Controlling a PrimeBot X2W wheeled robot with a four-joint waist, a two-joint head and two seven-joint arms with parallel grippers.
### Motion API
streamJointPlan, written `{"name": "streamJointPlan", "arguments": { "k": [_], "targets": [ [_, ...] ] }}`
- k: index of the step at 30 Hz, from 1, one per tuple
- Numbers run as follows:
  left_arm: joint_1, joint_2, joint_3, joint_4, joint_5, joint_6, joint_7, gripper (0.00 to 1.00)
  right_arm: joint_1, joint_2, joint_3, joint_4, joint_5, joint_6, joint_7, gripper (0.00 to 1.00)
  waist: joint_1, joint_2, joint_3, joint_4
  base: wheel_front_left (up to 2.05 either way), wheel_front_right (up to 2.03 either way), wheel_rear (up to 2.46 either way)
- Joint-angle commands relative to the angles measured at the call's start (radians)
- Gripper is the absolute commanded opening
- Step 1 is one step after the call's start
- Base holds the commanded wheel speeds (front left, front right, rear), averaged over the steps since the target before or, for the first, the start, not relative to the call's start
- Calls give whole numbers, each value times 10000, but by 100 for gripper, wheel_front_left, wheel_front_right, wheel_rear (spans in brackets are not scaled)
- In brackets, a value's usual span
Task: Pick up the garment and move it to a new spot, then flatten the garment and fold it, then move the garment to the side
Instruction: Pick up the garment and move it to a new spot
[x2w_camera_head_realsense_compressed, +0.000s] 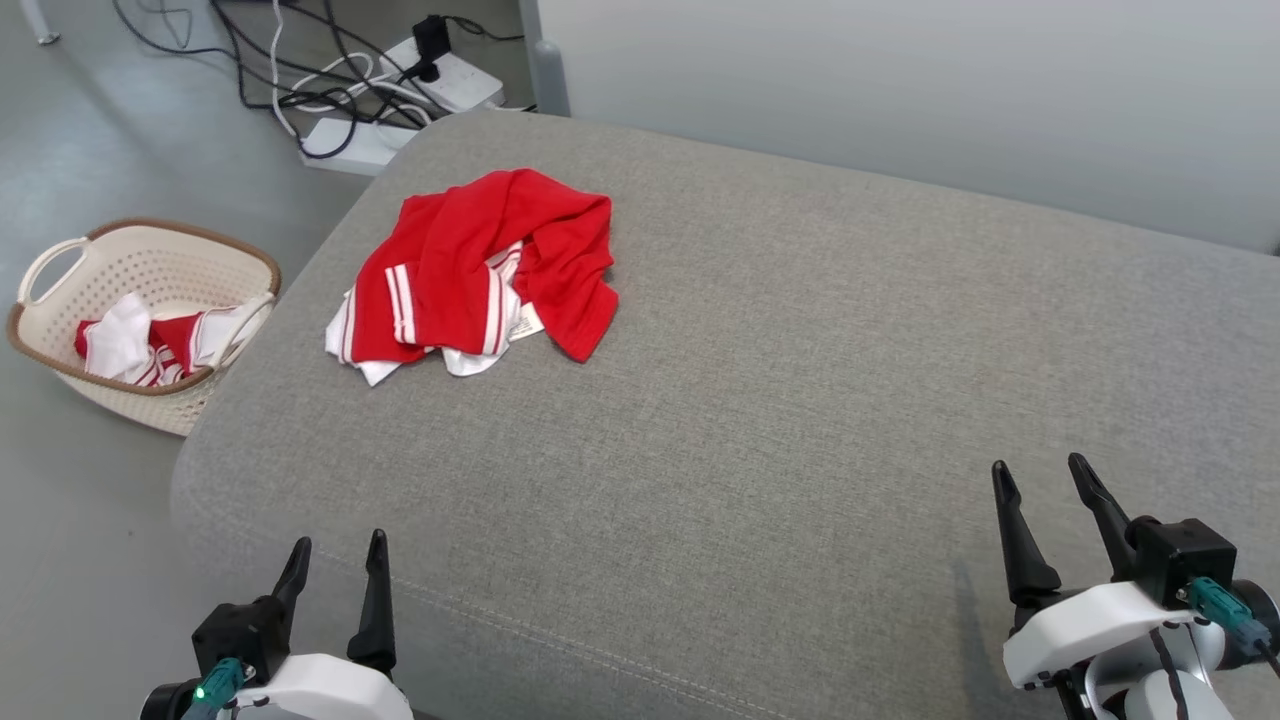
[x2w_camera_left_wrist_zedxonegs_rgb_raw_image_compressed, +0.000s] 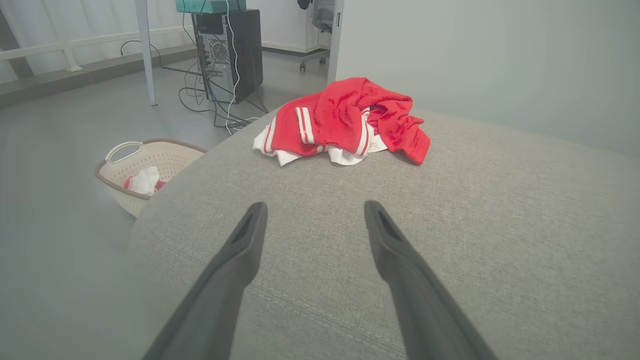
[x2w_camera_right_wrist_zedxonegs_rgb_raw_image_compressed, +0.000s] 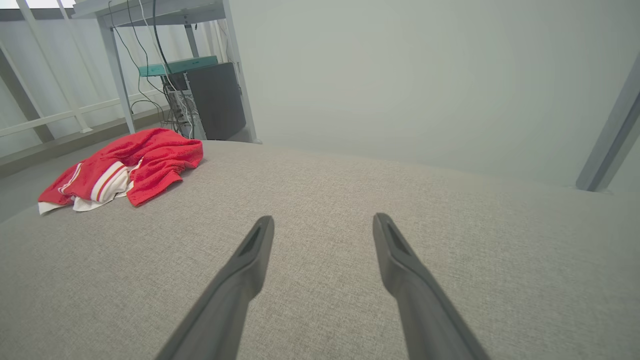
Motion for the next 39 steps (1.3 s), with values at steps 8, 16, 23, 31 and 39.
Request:
{"name": "streamJointPlan", "arguments": {
  "k": [8, 16, 23, 31, 39],
  "targets": [
    [-1122, 137, 834, 444, -545, -609, -101, 100, -588, -40, 351, -57, -39, 40, -116, 100, 0, 0, 662, 108, 0, 0, 0],
    [-3475, 1097, 1004, 2183, -866, -1217, -101, 100, -912, -136, 423, -35, -156, 40, -116, 100, 0, 0, 1523, -467, 0, 0, 0],
    [-5894, 2173, 610, 3710, -1554, -1371, 459, 100, -1470, -221, 659, -210, -314, 40, -41, 100, 0, 0, 2578, -1056, 0, 0, 0],
    [-7575, 3608, -812, 4233, -3842, -1380, 1284, 100, -2110, -337, 807, -590, -480, 40, 12, 100, 0, 0, 3921, -1916, 0, 0, 0],
    [-7837, 4896, -1380, 4560, -5531, -1381, 1330, 100, -2486, -446, 890, -1104, -611, 40, 68, 100, 0, 0, 4724, -2772, 0, 0, 0]
  ]
}}
